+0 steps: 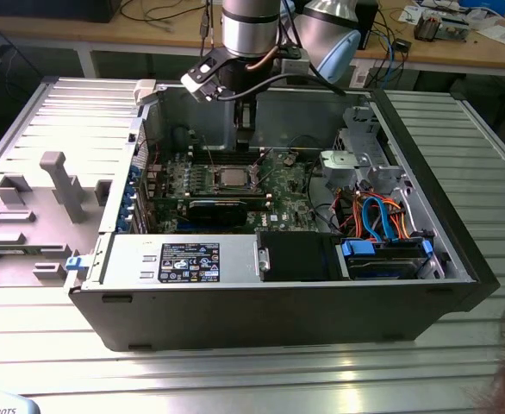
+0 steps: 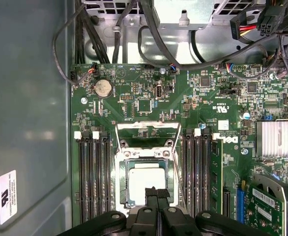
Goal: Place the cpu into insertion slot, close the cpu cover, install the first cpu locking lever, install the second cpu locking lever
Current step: 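Close the cpu cover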
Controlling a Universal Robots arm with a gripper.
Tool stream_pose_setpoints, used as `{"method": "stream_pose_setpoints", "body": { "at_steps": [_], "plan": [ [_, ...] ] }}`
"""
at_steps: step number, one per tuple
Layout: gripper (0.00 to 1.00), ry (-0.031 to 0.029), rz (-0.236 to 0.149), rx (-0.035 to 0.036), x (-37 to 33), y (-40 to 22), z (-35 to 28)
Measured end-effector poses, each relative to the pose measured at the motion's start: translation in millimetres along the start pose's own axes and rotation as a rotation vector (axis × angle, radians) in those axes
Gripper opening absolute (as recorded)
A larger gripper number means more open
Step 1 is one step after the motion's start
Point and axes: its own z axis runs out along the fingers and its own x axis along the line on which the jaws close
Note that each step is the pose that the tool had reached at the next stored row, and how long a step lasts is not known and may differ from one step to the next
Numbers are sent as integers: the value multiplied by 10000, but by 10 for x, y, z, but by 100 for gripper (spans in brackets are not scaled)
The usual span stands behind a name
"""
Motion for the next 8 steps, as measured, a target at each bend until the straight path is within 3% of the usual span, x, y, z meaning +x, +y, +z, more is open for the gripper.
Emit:
{"method": "stream_pose_setpoints", "body": {
  "at_steps": [8],
  "plan": [
    [11,-7,1,0,0,39,3]
  ]
}}
